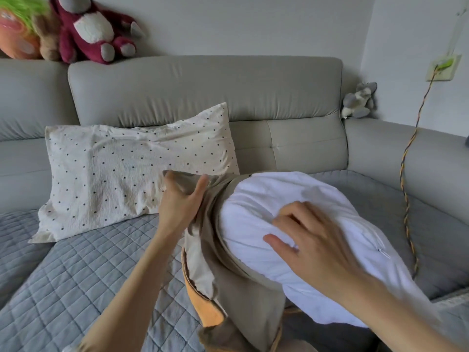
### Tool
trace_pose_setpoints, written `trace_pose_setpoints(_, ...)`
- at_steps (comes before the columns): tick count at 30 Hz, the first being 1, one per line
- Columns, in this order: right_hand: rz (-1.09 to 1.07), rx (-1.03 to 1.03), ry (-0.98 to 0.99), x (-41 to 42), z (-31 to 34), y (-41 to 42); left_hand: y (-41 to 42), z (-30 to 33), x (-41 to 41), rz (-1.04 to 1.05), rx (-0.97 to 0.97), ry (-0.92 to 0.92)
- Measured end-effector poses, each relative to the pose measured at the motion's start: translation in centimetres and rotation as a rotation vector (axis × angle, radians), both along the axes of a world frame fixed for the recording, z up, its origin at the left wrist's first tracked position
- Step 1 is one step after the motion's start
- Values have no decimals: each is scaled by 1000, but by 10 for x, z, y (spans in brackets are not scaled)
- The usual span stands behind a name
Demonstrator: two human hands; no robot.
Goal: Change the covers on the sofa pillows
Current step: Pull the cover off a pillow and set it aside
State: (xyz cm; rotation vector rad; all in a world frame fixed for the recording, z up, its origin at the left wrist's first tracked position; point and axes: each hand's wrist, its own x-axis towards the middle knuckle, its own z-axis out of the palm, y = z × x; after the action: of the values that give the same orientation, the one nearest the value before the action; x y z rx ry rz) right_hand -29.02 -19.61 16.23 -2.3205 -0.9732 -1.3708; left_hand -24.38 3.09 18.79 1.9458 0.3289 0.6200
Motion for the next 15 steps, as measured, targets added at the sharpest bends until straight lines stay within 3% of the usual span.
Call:
trace_pose_setpoints(4, -146, -23, -47, -8, 25, 42, -16, -7, 6, 127, 270, -38)
trace_pose_setpoints(9, -343, -44, 87, 6, 23, 71, -9, -12, 0, 142, 297, -167)
trace_pose_setpoints(12, -429, -115, 184, 20, 16, 62, 7, -26, -1, 201, 318, -80)
trace_pose_setpoints(15, -394, -234, 117, 19, 14, 75, 28, -42, 10, 184, 161, 86)
